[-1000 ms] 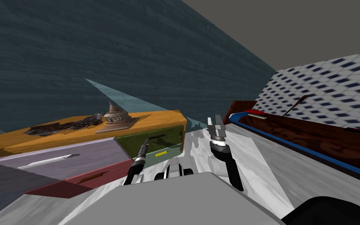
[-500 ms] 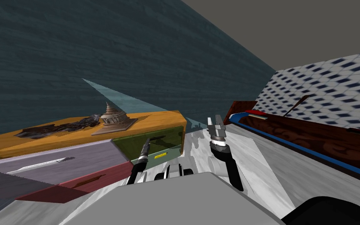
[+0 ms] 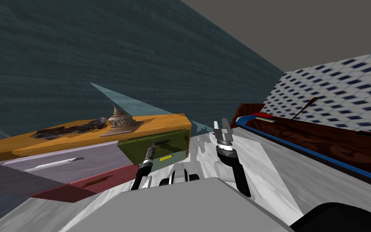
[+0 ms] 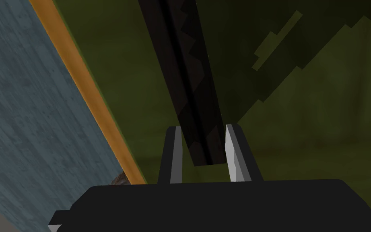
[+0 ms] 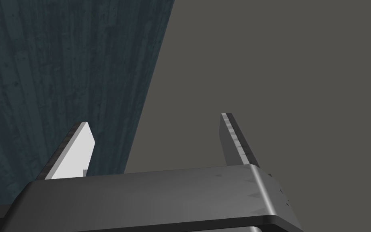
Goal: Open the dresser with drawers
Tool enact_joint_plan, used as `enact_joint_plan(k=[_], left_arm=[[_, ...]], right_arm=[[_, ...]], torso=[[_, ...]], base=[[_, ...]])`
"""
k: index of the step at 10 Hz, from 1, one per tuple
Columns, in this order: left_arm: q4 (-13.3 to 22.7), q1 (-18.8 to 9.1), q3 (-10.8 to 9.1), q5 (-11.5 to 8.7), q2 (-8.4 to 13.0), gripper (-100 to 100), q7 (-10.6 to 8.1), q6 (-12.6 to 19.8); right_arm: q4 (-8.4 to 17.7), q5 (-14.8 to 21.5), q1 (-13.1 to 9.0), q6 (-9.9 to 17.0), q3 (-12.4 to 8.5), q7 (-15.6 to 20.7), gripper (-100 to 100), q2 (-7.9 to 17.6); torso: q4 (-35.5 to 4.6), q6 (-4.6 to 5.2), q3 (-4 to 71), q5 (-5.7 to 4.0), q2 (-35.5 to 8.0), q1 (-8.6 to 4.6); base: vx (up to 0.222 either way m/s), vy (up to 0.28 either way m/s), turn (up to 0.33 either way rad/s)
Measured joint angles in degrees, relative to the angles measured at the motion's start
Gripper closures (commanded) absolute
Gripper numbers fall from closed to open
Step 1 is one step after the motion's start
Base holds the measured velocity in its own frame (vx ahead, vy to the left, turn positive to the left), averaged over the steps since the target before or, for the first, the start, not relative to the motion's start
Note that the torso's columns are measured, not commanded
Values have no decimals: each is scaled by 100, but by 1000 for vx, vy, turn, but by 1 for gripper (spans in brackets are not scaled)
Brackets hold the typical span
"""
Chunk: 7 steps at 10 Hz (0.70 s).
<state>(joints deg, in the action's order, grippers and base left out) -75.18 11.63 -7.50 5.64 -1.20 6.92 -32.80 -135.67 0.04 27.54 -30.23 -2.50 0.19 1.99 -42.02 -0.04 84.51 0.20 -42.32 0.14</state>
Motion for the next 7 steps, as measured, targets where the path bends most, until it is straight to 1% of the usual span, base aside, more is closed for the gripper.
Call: enact_joint_plan(k=[1,3,6,7], left_arm=[[-28,10,14,7,3,100,-2,46],[-52,49,47,17,1,100,-15,115],[-112,58,93,33,5,100,-29,138],[-101,73,96,37,8,100,-29,137]], right_arm=[[0,0,0,0,0,0,0,0],[0,0,1,0,0,0,0,0],[0,0,0,0,0,0,0,0],[0,0,0,0,0,0,0,0]], torso=[[2,1,4,-1,6,-4],[-9,-3,33,-11,54,13],[1,-12,3,-1,7,13],[9,-7,12,1,23,5]], base=[[-209,-30,18],[-110,-21,6],[-193,-36,18],[-93,-41,13]])
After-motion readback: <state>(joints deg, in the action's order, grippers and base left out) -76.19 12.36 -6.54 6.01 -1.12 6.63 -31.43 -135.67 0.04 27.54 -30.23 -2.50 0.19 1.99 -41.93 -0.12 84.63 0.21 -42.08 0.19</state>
